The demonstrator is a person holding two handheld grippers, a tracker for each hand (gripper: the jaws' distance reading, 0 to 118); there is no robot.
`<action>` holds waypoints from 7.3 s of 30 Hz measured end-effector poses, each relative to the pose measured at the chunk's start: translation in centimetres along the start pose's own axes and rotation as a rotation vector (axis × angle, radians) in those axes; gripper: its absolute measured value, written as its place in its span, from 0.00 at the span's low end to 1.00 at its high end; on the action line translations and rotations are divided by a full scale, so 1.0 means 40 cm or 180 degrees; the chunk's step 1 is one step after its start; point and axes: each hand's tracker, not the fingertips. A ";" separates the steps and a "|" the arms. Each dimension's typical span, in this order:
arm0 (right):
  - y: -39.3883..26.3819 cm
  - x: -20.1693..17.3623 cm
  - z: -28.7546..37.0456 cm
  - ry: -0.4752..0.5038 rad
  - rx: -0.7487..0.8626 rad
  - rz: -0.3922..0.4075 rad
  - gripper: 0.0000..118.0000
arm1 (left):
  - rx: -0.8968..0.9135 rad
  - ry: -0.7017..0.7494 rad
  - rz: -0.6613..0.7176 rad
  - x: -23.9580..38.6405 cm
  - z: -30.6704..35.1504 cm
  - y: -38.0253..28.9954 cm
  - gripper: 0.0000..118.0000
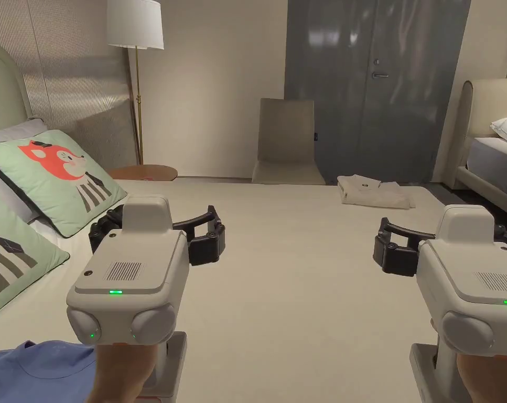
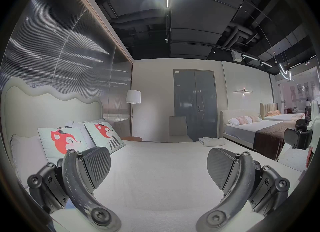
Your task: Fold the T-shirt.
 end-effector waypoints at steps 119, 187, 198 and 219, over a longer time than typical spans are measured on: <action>-0.171 -0.364 0.034 0.1326 -0.0512 -0.0010 0.00 | -0.3756 0.0292 0.0387 -0.317 0.170 -0.476 0.88; -0.176 0.244 0.167 -0.0144 -0.0504 -0.0268 0.01 | -0.1914 -0.1120 0.0426 0.242 0.021 -0.244 0.91; -0.149 0.184 0.165 -0.0036 -0.0279 -0.0304 0.01 | -0.0402 0.0062 -0.0011 -0.001 0.151 0.015 0.39; -0.227 0.131 0.156 0.0108 -0.0568 -0.0195 0.01 | -0.2998 -0.0214 0.0259 -0.085 0.076 -0.443 0.86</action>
